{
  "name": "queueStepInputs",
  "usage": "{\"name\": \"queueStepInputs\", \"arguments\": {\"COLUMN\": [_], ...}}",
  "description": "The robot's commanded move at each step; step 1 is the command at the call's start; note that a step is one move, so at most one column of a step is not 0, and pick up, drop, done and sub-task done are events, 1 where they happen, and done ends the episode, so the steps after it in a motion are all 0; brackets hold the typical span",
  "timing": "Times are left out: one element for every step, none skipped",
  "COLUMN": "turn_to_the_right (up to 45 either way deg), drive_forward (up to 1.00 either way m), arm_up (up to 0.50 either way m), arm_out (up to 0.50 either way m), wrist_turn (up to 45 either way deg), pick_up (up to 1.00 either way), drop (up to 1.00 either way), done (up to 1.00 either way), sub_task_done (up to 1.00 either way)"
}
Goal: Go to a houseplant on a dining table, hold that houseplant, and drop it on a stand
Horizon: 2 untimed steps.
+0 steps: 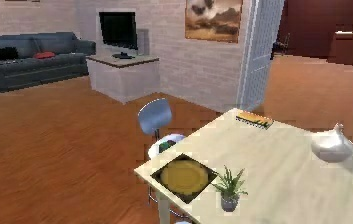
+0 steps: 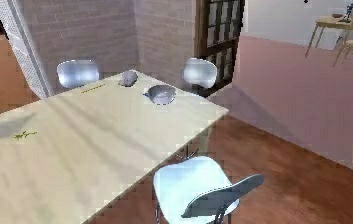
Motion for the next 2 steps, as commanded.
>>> {"name": "queueStepInputs", "arguments": {"turn_to_the_right": [-45.0, -24.0], "drive_forward": [0.00, 0.00], "arm_up": [0.00, 0.00], "arm_out": [0.00, 0.00], "wrist_turn": [0.0, 0.0], "pick_up": [0.00, 0.00], "drop": [0.00, 0.00], "done": [0.00, 0.00], "sub_task_done": [0.00, 0.00]}}
